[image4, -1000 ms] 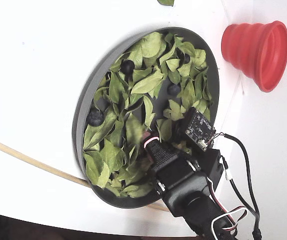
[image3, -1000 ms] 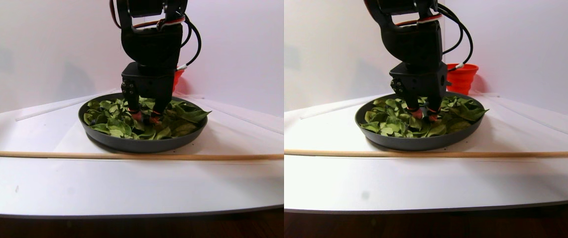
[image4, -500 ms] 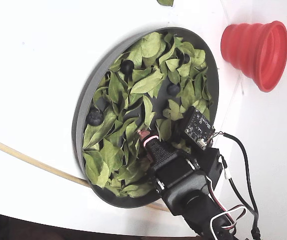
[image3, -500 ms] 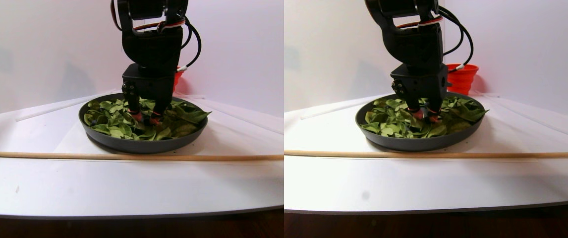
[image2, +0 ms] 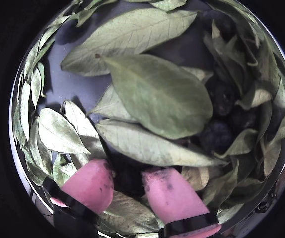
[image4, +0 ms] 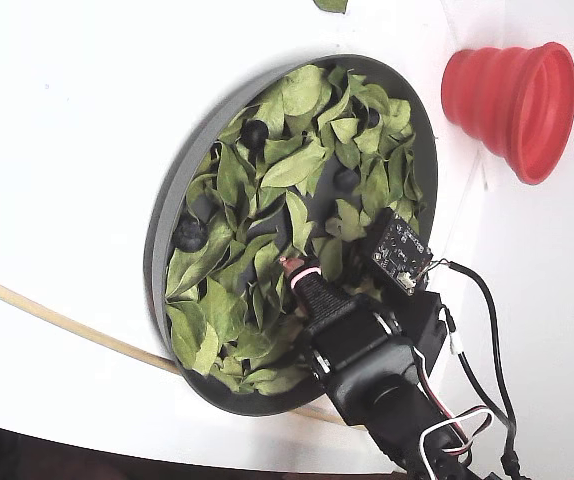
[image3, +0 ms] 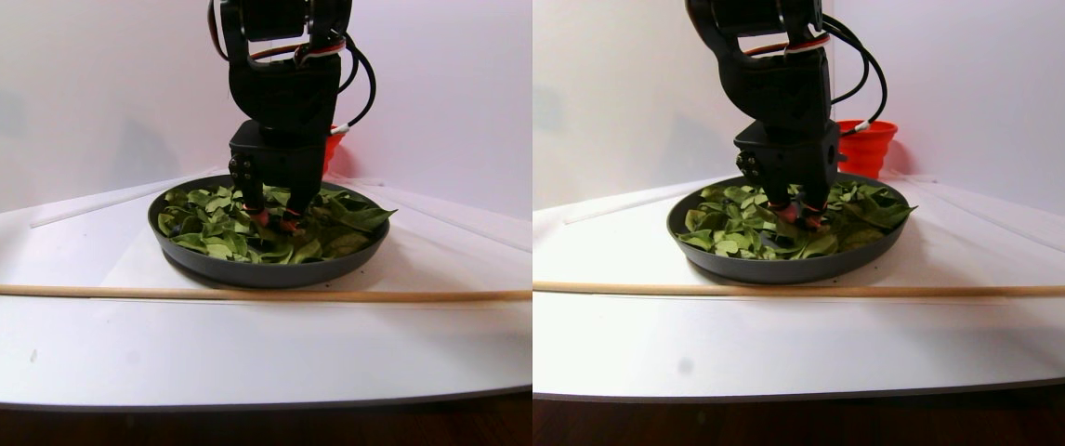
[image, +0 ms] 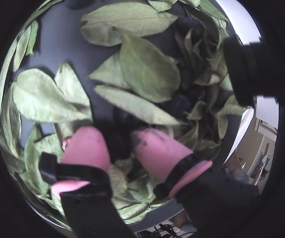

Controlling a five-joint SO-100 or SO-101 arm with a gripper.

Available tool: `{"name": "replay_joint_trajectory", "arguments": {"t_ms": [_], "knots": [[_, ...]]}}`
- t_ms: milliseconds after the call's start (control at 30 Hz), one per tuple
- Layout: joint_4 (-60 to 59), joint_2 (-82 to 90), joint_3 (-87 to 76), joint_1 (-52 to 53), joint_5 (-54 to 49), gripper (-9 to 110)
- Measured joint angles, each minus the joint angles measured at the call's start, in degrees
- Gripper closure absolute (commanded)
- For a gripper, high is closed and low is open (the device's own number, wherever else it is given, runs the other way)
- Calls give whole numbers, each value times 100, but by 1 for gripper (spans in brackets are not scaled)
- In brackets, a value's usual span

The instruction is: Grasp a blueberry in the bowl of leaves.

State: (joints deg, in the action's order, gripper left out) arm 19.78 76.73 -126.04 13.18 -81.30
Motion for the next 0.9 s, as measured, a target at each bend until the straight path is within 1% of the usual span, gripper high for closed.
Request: {"name": "replay_joint_trajectory", "arguments": {"t_ms": [900], "knots": [[-70, 185, -211, 0, -88, 93]]}}
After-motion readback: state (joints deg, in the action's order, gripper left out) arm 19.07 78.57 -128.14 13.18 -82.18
